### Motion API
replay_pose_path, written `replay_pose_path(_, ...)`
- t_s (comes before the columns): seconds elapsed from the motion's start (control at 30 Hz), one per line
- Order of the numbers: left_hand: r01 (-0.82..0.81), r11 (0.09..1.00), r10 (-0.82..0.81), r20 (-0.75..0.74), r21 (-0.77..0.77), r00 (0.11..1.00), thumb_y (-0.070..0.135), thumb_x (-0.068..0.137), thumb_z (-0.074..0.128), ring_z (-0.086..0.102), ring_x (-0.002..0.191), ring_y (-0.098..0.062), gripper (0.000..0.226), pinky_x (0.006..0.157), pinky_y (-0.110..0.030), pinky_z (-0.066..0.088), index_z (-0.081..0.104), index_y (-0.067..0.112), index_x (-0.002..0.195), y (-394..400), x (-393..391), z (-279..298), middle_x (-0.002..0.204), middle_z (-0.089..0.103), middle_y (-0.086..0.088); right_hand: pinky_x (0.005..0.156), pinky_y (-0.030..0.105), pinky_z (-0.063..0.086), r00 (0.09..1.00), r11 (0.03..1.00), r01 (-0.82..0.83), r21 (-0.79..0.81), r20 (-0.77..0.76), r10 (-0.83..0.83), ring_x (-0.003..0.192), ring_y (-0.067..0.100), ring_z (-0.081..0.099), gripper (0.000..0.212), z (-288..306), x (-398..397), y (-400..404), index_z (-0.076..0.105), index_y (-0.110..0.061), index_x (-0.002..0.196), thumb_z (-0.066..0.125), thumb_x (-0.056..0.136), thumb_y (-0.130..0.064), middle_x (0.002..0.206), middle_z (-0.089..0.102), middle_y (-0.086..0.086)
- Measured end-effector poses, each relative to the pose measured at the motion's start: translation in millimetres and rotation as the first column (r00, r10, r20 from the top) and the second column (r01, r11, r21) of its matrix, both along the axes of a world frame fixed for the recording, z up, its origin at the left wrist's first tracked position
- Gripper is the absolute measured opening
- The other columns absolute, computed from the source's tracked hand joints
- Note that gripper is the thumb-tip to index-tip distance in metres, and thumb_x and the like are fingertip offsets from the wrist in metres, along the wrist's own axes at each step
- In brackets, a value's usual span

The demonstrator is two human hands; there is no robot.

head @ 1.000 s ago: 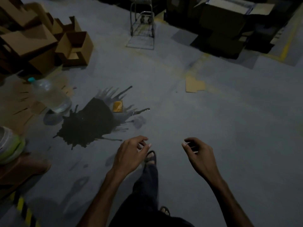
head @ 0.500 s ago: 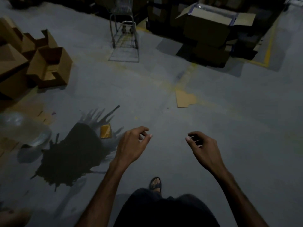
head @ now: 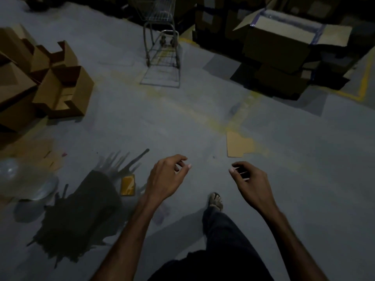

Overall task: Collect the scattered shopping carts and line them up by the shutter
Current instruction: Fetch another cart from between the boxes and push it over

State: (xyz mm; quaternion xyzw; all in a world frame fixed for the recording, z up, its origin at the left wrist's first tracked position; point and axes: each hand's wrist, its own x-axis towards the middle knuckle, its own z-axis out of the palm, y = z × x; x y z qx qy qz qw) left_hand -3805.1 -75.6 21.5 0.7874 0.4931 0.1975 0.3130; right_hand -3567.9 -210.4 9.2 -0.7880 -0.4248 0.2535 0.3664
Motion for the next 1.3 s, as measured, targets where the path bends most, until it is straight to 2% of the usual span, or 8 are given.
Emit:
replay_pose_path(0.1,-0.025,1.0,0.025,0.002,-0.01,1.0,0.057,0.092,0.063,0.07,0.077,-0.004,0.041,0.07,-0.037,0.062,0.076,0.025,0.114,57,45,6,0.091,0.074,0.014,0.076,0.028,0.057,1.0,1.0,-0.03,0.004,-0.007,0.03,0.088,-0.005,0.066,0.025,3,46,65,0.075,-0.023,0.116,0.066,0.102,-0.042,0.098,0.074,-0.011)
replay_pose_path(0.2,-0.078,0.997,0.078,0.028,-0.016,0.997,0.048,0.096,0.072,0.069,0.076,-0.004,0.03,0.069,-0.036,0.062,0.077,0.024,0.114,108,84,15,0.09,0.074,0.013,0.074,0.023,0.054,0.997,0.997,-0.079,0.002,-0.013,0.08,0.087,-0.008,0.065,0.024,12,90,129,0.075,-0.024,0.116,0.067,0.102,-0.042,0.096,0.073,-0.013)
replay_pose_path(0.33,-0.145,0.989,0.145,0.05,-0.012,0.988,0.04,0.098,0.074,0.069,0.079,-0.004,0.028,0.07,-0.031,0.061,0.077,0.02,0.118,164,121,26,0.092,0.074,0.01,0.075,0.029,0.057,0.986,0.986,-0.164,-0.021,0.007,0.164,0.085,-0.007,0.066,0.024,22,137,210,0.075,-0.024,0.114,0.068,0.101,-0.042,0.094,0.073,-0.012)
replay_pose_path(0.43,-0.181,0.983,0.182,0.04,-0.026,0.983,0.041,0.099,0.073,0.068,0.082,-0.003,0.03,0.07,-0.028,0.059,0.077,0.02,0.12,203,136,26,0.095,0.074,0.01,0.074,0.024,0.054,0.978,0.978,-0.208,-0.019,0.012,0.209,0.086,-0.008,0.065,0.023,24,159,265,0.075,-0.024,0.114,0.069,0.101,-0.042,0.095,0.072,-0.014)
replay_pose_path(0.57,-0.235,0.971,0.237,0.031,-0.052,0.971,0.042,0.099,0.072,0.067,0.083,0.0,0.03,0.072,-0.027,0.058,0.076,0.022,0.121,267,153,18,0.096,0.073,0.015,0.07,0.015,0.049,0.967,0.966,-0.254,-0.05,0.008,0.255,0.084,-0.01,0.066,0.021,18,177,337,0.075,-0.026,0.112,0.069,0.1,-0.042,0.093,0.072,-0.018)
replay_pose_path(0.93,-0.225,0.97,0.228,0.032,-0.088,0.973,0.046,0.099,0.071,0.069,0.084,-0.002,0.031,0.077,-0.037,0.062,0.076,0.025,0.121,510,178,6,0.099,0.075,0.015,0.075,0.03,0.059,0.959,0.959,-0.281,-0.045,0.008,0.282,0.086,-0.007,0.067,0.024,14,205,585,0.075,-0.025,0.114,0.067,0.101,-0.044,0.096,0.074,-0.016)
replay_pose_path(1.1,-0.227,0.971,0.228,0.014,-0.069,0.973,0.046,0.099,0.071,0.069,0.081,-0.001,0.03,0.077,-0.036,0.062,0.076,0.025,0.12,617,186,16,0.098,0.075,0.015,0.072,0.018,0.051,0.953,0.954,-0.301,-0.02,0.032,0.301,0.086,-0.009,0.064,0.02,24,207,691,0.073,-0.028,0.113,0.066,0.102,-0.043,0.096,0.072,-0.017)
replay_pose_path(1.3,-0.258,0.96,0.262,0.025,-0.103,0.965,0.044,0.099,0.072,0.069,0.083,0.0,0.028,0.077,-0.037,0.062,0.077,0.025,0.119,705,193,9,0.097,0.074,0.016,0.071,0.017,0.051,0.954,0.955,-0.297,-0.013,-0.03,0.297,0.087,-0.008,0.067,0.022,14,216,787,0.075,-0.025,0.112,0.067,0.101,-0.042,0.097,0.074,-0.018)
